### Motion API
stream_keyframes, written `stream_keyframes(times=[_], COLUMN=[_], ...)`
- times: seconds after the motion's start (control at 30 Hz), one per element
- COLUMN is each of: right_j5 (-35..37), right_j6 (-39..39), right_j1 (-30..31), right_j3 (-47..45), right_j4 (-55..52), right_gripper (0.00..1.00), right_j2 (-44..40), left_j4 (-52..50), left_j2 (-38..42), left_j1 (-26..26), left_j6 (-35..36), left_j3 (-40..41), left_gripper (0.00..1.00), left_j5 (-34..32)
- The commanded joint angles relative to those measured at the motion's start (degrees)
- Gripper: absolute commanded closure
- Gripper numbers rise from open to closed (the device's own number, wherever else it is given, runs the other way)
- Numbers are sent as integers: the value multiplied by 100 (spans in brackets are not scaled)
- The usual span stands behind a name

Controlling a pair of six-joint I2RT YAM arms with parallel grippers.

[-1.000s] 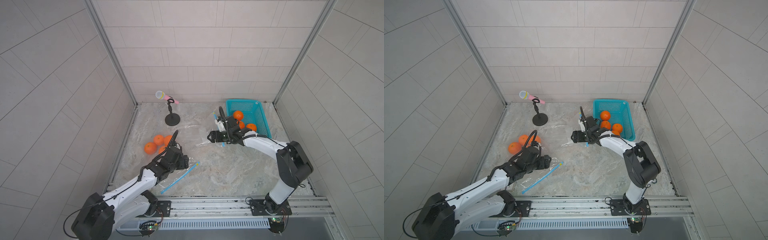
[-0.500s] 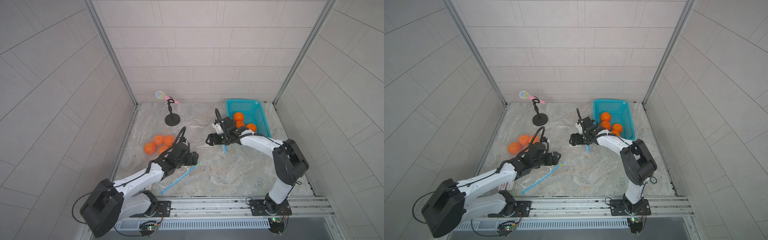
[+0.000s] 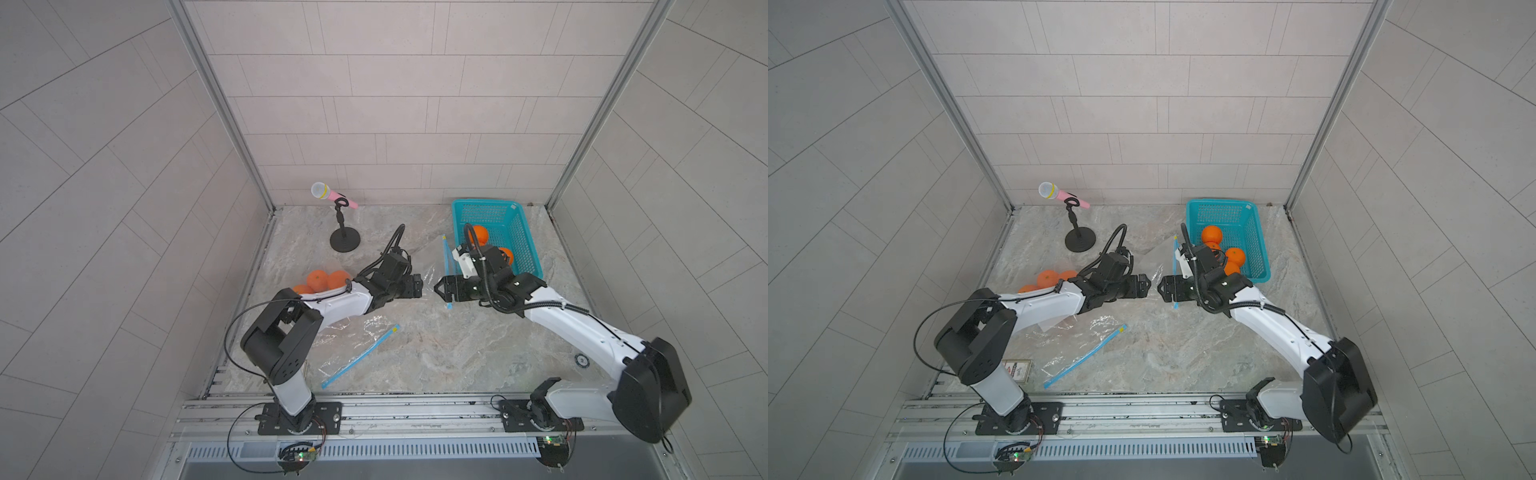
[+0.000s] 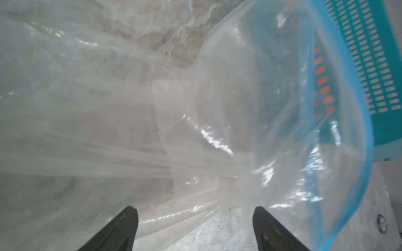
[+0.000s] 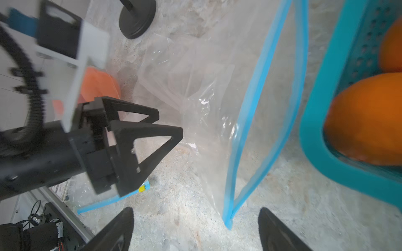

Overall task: Open the zip-top bag and take out the orange
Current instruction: Adjust the zipper food storage bag at the center of the board.

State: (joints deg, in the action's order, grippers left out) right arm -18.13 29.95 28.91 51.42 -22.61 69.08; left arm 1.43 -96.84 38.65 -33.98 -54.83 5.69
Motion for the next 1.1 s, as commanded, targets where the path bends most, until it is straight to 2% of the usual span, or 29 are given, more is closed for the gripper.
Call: stream_keyframes(times=[0.0, 0.07, 0.17, 0.23, 0.33, 0.47, 0.53, 0.63, 0.77, 0.8, 0.83, 0.93, 1.0, 1.07], right_j5=[-189, -582, -522, -436, -688, -1121, -1497, -1797, -1757, -1698, -1652, -1971, -2269, -2430], right_j6=[344, 574, 784, 911, 1097, 1325, 1432, 1508, 1488, 1496, 1459, 1485, 1768, 1855], right_j1=[116, 276, 885, 1396, 1600, 1636, 1636, 1631, 1493, 1463, 1437, 1312, 1172, 1068], right_j3=[-662, -1184, -1777, -2046, -2190, -2144, -1884, -1446, -1237, -1248, -1214, -1073, -1185, -1260], right_j4=[245, 715, 1254, 1939, 3069, 4368, 4887, 5199, 5302, 5350, 5315, 5453, 6096, 6409], right_gripper=[14, 18, 22, 23, 29, 32, 37, 41, 44, 44, 46, 52, 58, 59], right_j2=[-893, -1229, -1372, -1151, -342, 889, 1663, 2499, 2840, 2849, 2881, 3229, 3501, 3684], left_j4=[-97, -207, -885, -1024, -1489, -1783, -2127, -2600, -2477, -2335, -2301, -2542, -2637, -2657], left_j2=[602, 1182, 1986, 2435, 2829, 3578, 3994, 4196, 4015, 3890, 3753, 3554, 3592, 3677], left_j1=[-11, -8, -15, -9, -16, 56, 75, 83, 188, 293, 408, 610, 702, 962], left_j6=[11, -100, -189, -266, -309, -345, -203, 230, 534, 769, 918, 984, 1058, 1181], left_j3=[161, 466, 889, 1294, 1767, 2413, 2484, 2393, 2508, 2512, 2457, 2218, 2189, 2234], left_gripper=[11, 11, 11, 15, 24, 25, 25, 26, 39, 52, 57, 56, 51, 36], left_j5=[-131, -145, -294, -336, -378, -466, -757, -965, -932, -868, -957, -1271, -1360, -1743])
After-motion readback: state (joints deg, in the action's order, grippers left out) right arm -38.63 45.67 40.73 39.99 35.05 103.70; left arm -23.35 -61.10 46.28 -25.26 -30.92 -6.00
